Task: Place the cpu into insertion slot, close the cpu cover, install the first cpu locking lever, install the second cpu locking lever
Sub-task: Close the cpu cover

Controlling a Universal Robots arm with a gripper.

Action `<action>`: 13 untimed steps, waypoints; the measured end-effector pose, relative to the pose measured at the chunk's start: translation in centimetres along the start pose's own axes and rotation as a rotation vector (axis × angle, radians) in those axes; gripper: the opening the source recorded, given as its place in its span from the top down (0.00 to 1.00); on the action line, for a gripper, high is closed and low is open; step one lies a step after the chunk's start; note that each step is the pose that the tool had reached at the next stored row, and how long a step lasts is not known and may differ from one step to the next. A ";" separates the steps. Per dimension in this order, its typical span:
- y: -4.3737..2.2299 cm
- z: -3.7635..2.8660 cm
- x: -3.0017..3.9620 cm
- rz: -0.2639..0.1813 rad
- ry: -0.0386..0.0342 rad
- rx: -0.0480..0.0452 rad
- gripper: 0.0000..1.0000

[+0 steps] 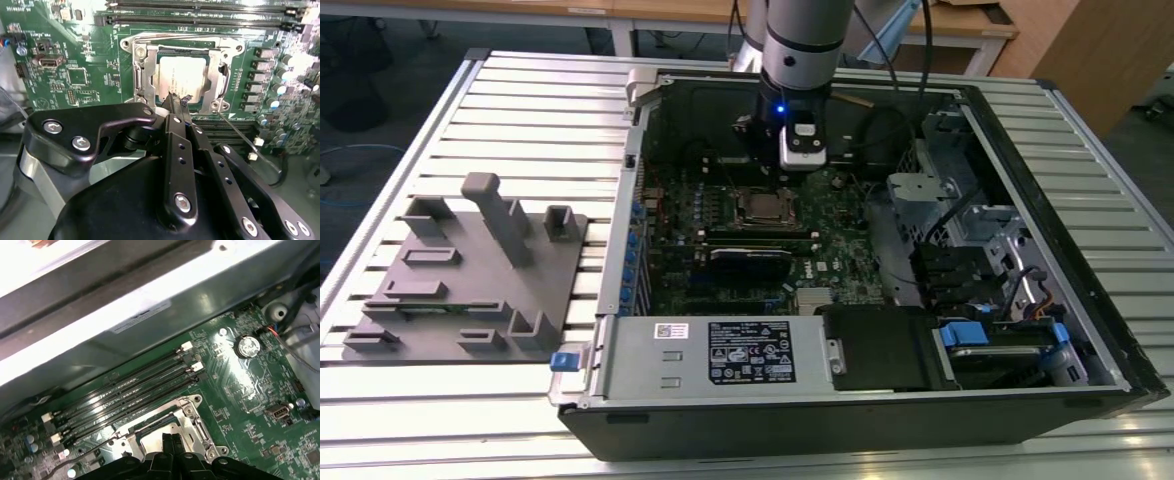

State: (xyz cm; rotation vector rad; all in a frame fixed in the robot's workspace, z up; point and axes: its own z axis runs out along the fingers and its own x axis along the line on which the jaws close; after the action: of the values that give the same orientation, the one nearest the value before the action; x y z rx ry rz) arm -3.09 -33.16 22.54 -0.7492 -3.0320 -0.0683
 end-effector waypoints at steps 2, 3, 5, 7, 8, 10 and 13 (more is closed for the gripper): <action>0.00 0.01 0.00 -0.003 0.0001 0.0000 0.90; 0.00 0.01 0.00 -0.003 0.0001 0.0000 0.90; 0.00 0.01 0.00 -0.004 0.0002 0.0000 0.90; 0.00 0.01 0.00 -0.004 0.0002 0.0000 0.90; 0.00 0.01 0.00 -0.004 0.0001 0.0000 0.90; 0.00 0.01 0.00 -0.008 0.0004 0.0000 0.90; 0.00 0.02 0.00 -0.029 0.0016 -0.0003 0.90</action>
State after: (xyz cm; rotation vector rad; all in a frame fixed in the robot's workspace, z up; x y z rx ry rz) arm -3.09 -33.16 22.52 -0.7049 -3.0416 -0.0697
